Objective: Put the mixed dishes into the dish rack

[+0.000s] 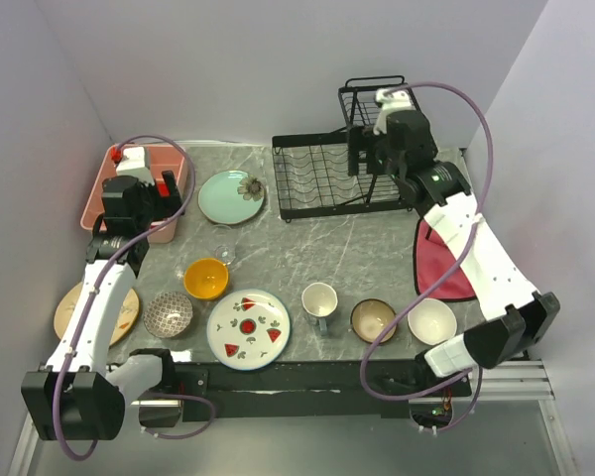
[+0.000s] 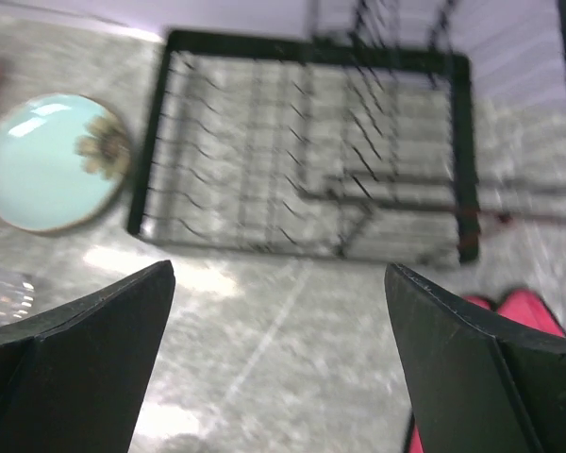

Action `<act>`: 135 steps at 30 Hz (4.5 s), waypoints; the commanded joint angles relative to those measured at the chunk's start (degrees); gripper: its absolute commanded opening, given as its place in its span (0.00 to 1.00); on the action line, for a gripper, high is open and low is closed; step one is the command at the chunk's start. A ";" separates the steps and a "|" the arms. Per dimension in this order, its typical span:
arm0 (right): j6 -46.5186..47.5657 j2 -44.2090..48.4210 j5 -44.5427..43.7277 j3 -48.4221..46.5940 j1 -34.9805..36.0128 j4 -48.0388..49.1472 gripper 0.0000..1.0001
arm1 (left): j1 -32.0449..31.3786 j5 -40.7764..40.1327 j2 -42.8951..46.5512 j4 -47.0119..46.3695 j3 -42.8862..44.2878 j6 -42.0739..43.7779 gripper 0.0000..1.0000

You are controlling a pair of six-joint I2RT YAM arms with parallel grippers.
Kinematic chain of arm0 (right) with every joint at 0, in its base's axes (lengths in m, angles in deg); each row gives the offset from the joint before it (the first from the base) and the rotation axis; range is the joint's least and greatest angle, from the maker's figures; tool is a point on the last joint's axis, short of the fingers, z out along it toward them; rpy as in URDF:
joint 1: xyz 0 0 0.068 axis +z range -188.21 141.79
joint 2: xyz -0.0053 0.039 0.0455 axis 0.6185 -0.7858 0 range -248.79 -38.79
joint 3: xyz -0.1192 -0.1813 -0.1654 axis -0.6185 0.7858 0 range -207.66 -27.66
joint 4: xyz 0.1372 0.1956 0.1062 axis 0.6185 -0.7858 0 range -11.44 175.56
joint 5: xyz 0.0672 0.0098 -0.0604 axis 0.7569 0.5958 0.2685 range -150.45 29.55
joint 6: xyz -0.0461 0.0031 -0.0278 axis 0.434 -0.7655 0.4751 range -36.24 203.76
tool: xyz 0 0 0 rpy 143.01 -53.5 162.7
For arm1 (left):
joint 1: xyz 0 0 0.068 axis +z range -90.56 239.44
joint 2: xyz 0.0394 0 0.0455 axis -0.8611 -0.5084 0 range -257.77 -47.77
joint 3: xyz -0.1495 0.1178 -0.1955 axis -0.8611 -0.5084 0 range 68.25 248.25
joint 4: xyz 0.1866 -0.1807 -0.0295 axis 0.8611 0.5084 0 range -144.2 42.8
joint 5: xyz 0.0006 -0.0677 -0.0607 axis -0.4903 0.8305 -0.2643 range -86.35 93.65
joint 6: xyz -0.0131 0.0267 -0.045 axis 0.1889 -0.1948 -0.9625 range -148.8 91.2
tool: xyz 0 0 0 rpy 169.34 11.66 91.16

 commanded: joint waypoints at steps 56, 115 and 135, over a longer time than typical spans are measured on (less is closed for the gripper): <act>4.46 -58.85 10.81 -40.91 11.85 -2.30 0.56 | 20.05 7.56 11.58 19.86 -1.72 -4.51 1.00; 34.58 -30.03 23.20 1.36 12.64 -14.78 0.27 | 13.81 13.89 12.11 14.32 -6.03 4.00 0.99; 64.53 -11.04 28.39 22.81 13.95 -21.02 0.03 | 13.63 18.37 10.08 13.09 -6.29 7.09 0.99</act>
